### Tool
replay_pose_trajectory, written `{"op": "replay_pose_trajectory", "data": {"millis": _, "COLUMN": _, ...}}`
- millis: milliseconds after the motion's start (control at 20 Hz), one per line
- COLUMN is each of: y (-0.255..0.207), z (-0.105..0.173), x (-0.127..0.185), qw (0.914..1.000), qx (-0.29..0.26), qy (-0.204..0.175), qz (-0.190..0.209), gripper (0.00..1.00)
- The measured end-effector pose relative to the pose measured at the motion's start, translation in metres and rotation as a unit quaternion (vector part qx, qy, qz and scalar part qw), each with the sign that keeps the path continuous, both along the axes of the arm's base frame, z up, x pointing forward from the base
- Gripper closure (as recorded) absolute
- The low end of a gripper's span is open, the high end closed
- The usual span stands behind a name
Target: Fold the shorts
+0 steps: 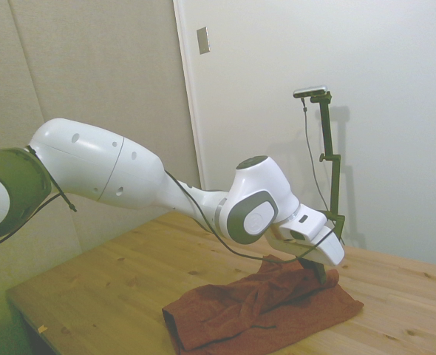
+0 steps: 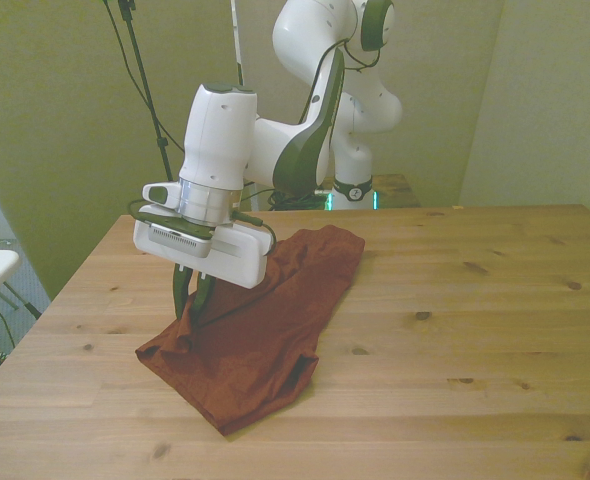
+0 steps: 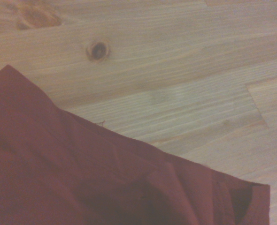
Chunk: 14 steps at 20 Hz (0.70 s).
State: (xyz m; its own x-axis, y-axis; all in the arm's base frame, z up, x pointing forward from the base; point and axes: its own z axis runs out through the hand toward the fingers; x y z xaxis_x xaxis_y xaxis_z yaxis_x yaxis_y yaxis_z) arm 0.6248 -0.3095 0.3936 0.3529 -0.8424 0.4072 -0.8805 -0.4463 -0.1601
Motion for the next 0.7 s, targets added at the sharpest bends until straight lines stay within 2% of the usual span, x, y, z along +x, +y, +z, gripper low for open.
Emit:
{"op": "replay_pose_trajectory", "data": {"millis": 300, "y": -0.012, "z": 0.010, "x": -0.005, "qw": 0.9984, "qx": 0.045, "qy": 0.028, "qz": -0.020, "gripper": 0.00}}
{"op": "replay_pose_trajectory", "data": {"millis": 500, "y": -0.009, "z": 0.009, "x": -0.016, "qw": 0.9904, "qx": 0.087, "qy": 0.102, "qz": -0.030, "gripper": 0.00}}
{"op": "replay_pose_trajectory", "data": {"millis": 700, "y": -0.010, "z": 0.023, "x": -0.029, "qw": 0.9863, "qx": 0.092, "qy": 0.132, "qz": -0.036, "gripper": 0.00}}
